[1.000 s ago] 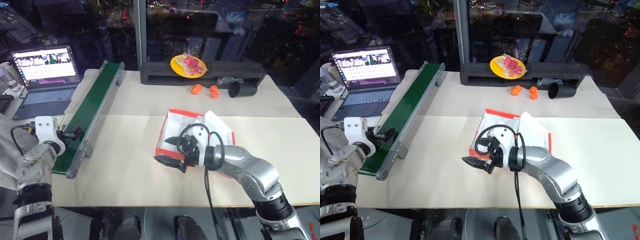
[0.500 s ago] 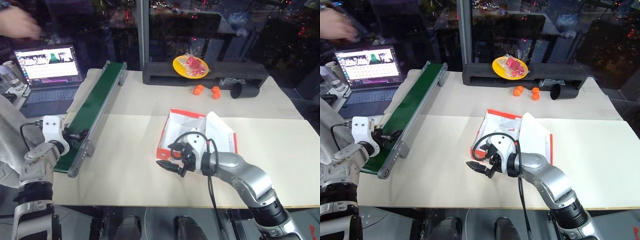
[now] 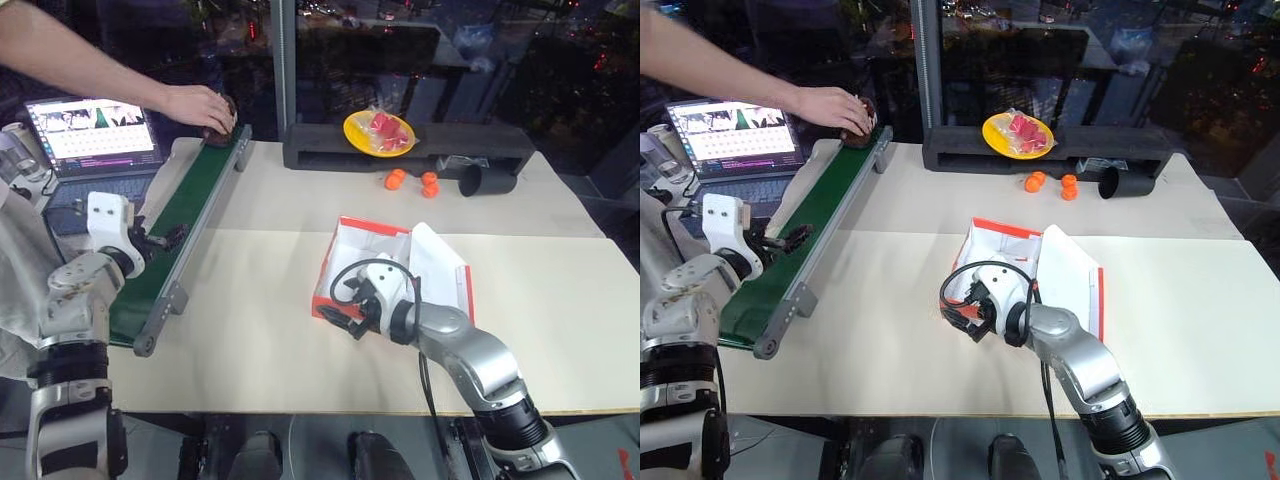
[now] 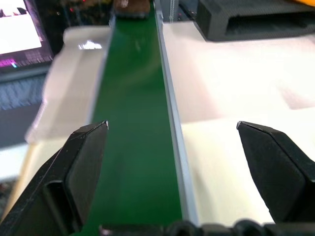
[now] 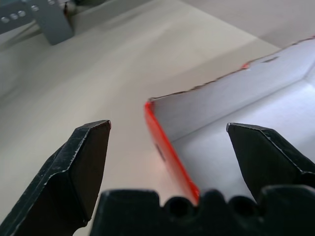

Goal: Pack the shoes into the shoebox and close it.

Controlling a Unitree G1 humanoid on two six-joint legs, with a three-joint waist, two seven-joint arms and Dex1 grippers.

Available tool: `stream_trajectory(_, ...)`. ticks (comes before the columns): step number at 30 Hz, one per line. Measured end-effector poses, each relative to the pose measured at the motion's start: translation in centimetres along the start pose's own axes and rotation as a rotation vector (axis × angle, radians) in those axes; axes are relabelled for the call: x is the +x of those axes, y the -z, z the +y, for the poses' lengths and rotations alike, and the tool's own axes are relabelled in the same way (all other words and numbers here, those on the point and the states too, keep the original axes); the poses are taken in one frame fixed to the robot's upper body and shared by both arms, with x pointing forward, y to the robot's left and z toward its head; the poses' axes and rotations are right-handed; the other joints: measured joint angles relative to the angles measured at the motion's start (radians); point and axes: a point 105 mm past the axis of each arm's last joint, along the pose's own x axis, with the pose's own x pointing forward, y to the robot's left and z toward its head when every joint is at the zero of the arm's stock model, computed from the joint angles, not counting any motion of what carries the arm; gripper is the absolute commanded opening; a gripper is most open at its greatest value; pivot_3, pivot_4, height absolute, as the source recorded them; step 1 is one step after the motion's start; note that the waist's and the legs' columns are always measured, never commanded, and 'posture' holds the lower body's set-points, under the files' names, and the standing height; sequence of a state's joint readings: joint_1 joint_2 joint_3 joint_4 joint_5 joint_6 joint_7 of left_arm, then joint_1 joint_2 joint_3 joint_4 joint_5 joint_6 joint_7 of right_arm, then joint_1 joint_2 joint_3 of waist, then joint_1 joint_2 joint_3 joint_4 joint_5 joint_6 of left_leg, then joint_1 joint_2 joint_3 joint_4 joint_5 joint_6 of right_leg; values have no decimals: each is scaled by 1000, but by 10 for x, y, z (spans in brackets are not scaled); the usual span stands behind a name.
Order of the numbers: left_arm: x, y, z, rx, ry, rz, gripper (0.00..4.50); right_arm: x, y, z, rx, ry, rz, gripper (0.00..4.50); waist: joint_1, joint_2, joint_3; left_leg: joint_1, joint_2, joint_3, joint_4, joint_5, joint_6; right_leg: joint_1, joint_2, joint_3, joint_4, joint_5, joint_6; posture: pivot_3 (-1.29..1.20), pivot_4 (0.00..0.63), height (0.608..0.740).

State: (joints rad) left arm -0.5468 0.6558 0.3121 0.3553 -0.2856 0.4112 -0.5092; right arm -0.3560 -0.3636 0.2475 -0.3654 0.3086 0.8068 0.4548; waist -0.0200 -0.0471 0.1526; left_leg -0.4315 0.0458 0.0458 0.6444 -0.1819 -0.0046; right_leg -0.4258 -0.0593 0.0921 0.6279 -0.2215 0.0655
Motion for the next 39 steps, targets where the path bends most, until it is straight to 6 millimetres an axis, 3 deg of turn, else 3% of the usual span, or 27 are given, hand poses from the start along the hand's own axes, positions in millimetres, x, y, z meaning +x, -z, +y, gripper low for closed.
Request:
stream_trajectory(11,5,-8,7,4,-79,-68,4500,-24,12,-25,-55,47,48,4493,4,0,0,0,0,0,0,0,0,0,0,0,0,0,0,0,150,728)
stream_trajectory(14,5,-9,7,8,-78,-77,4500,-26,19,-22,-47,28,67,4493,0,0,0,0,0,0,0,0,0,0,0,0,0,0,0,0,150,728)
stream_trajectory(39,7,0,1,14,-61,-50,4500,-21,17,-20,-31,45,49,4493,4,0,0,0,0,0,0,0,0,0,0,0,0,0,0,0,150,728)
